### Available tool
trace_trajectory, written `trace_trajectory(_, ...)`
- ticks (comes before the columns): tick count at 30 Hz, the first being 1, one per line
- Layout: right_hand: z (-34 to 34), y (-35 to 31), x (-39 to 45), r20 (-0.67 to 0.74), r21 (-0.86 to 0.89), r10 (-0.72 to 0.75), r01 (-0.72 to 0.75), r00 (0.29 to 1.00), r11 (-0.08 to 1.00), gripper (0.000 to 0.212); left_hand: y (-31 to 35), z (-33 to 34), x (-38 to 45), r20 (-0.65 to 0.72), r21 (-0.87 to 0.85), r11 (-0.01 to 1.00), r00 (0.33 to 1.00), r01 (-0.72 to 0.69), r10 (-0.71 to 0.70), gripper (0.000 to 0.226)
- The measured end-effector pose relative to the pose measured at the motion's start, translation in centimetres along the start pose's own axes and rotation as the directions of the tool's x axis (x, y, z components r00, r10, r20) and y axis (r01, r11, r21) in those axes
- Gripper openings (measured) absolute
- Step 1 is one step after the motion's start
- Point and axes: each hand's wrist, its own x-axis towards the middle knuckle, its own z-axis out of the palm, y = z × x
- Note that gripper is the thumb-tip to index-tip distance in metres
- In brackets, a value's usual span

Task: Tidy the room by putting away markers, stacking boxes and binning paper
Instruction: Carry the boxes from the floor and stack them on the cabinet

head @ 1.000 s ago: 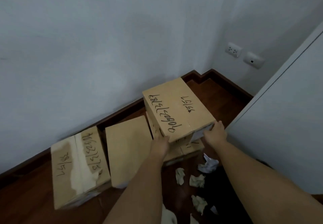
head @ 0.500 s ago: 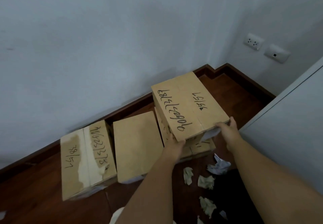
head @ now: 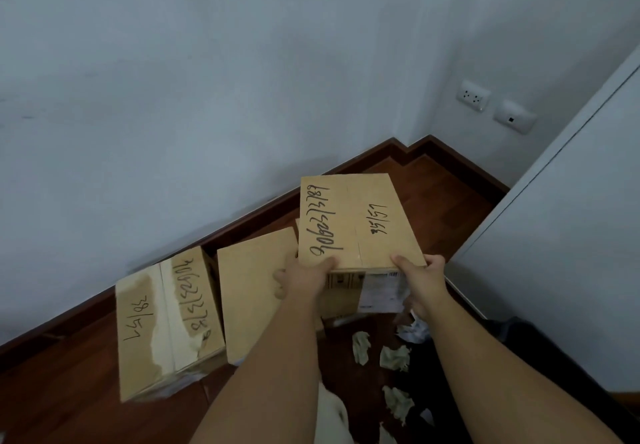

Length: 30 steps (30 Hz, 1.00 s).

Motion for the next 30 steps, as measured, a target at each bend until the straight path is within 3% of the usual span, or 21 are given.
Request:
trace_trajectory(3,-0.7,-2.8,-2.2,-0.008,0.052,0.009,-0.008,1.000,0.999,0.056,1.2,-0.3,-1.1,0.001,-0.210,0.970,0.992,-0.121,0.124,0.085)
trace_trajectory(6,-2.4,-5.8,-5.1,-0.020,0.065,-0.076,0.077,0.997,0.995,0.056,1.7,-0.3,-4.1,0.009,-0.410,0.898,0.984,-0.159,0.179,0.084)
trace_trajectory(12,-5.4,-15.2,-12.1,-0.022,0.170,-0.386,0.384,0.922,0.907,0.057,7.0,-1.5,-11.0,-0.058,-0.650,0.692,0.928,-0.314,0.367,0.080)
trace_trajectory(16,-8.2,-22.1,-18.0,-0.058,0.289,-0.550,0.542,0.833,0.789,0.055,14.2,-4.0,-17.8,-0.131,-0.697,0.523,0.805,-0.490,0.579,0.082)
trace_trajectory(21,-12.6,-28.5,-25.6,-0.108,0.442,-0.695,0.661,0.711,0.607,0.052,21.2,-7.6,-27.7,-0.209,-0.742,0.261,0.583,-0.617,0.785,0.079)
trace_trajectory(26,-17.6,-31.8,-32.8,-0.232,0.472,-0.787,0.774,0.571,0.422,0.055,24.4,-8.6,-36.0,-0.242,-0.799,0.054,0.402,-0.599,0.883,0.082)
trace_trajectory(30,-22.9,-32.3,-38.1,-0.364,0.413,-0.817,0.864,0.447,0.288,0.057,24.9,-7.1,-42.1,-0.213,-0.855,-0.036,0.287,-0.517,0.934,0.083)
